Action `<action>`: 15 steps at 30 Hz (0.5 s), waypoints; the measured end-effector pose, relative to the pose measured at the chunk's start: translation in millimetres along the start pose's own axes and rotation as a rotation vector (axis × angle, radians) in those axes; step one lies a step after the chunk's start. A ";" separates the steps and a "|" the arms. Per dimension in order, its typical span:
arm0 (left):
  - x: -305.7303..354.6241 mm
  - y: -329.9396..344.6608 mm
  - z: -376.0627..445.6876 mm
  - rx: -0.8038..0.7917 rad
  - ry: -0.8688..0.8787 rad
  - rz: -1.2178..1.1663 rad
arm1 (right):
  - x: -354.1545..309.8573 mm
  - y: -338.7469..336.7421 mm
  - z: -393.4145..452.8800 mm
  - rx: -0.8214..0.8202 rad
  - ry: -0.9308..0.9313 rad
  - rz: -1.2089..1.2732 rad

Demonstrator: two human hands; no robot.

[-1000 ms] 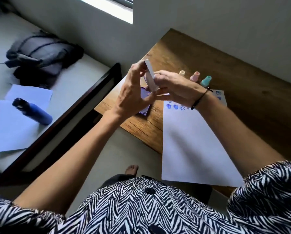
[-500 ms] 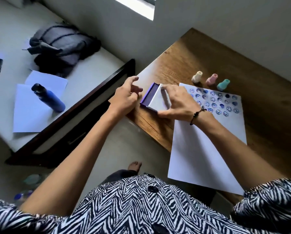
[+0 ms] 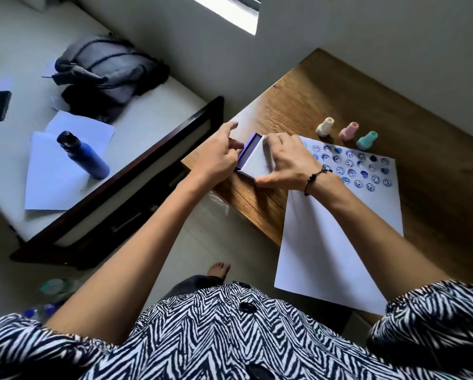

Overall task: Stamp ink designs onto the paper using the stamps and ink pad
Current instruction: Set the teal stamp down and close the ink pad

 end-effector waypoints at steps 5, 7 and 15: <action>0.8 1.1 1.6 0.009 -0.011 -0.001 | -1.3 -2.8 -1.6 0.000 0.000 0.008; 0.2 0.3 1.3 0.010 -0.008 -0.005 | 0.8 -2.5 -5.8 0.040 0.000 0.036; 0.0 1.5 2.1 0.003 -0.009 0.003 | 1.6 0.1 -5.4 0.019 0.015 0.065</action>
Point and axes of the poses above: each hand's wrist, its own z-axis towards the middle knuckle, its own y-axis out of the palm, x = y × z, the point moved 1 cm from there along z, towards the middle knuckle, and after that the axes turned 1 degree about -x, right-handed, at the moved point
